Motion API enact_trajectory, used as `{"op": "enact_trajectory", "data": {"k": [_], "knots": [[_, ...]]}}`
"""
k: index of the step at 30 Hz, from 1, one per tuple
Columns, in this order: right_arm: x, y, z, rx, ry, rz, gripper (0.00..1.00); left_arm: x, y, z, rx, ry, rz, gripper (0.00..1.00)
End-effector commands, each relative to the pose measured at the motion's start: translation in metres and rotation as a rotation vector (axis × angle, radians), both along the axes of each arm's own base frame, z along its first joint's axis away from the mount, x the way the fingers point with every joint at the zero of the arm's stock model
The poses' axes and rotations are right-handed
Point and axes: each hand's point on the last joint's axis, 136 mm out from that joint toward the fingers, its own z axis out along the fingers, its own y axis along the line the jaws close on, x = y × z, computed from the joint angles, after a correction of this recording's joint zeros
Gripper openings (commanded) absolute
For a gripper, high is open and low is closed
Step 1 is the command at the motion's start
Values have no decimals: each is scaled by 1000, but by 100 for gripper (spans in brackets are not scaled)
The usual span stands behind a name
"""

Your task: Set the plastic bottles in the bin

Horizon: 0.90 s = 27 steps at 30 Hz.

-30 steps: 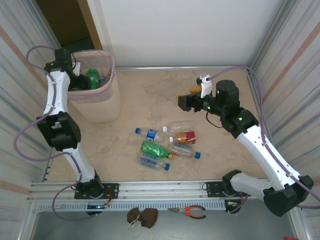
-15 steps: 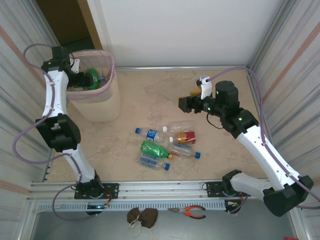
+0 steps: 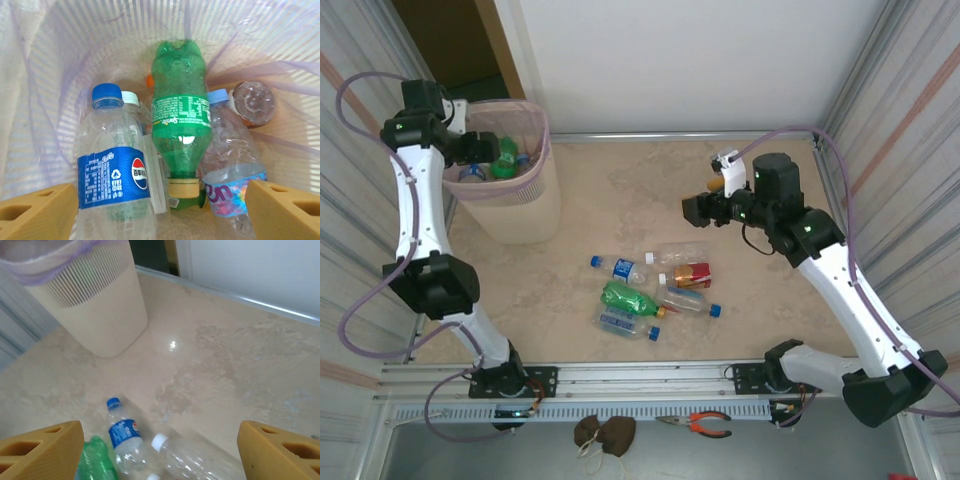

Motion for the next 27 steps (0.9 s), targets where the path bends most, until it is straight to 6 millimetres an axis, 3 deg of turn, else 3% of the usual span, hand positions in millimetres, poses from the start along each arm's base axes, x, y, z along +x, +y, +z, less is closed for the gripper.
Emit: {"op": "enact_trajectory", "data": {"k": [1, 8, 14, 22, 27], "knots": [[-8, -6, -16, -166, -16, 97, 78, -16, -9, 29, -36, -59, -11, 86], [-24, -9, -73, -453, -16, 366, 77, -37, -34, 57, -137, -148, -55, 85], [-13, -7, -119, -625, 4, 487, 75, -57, -61, 69, -240, -215, -102, 85], [-1, 30, -175, -766, 26, 684, 75, -82, -107, 63, -349, -241, -187, 85], [11, 36, -217, -872, 105, 750, 74, -95, -126, 52, -410, -245, -209, 84]]}}
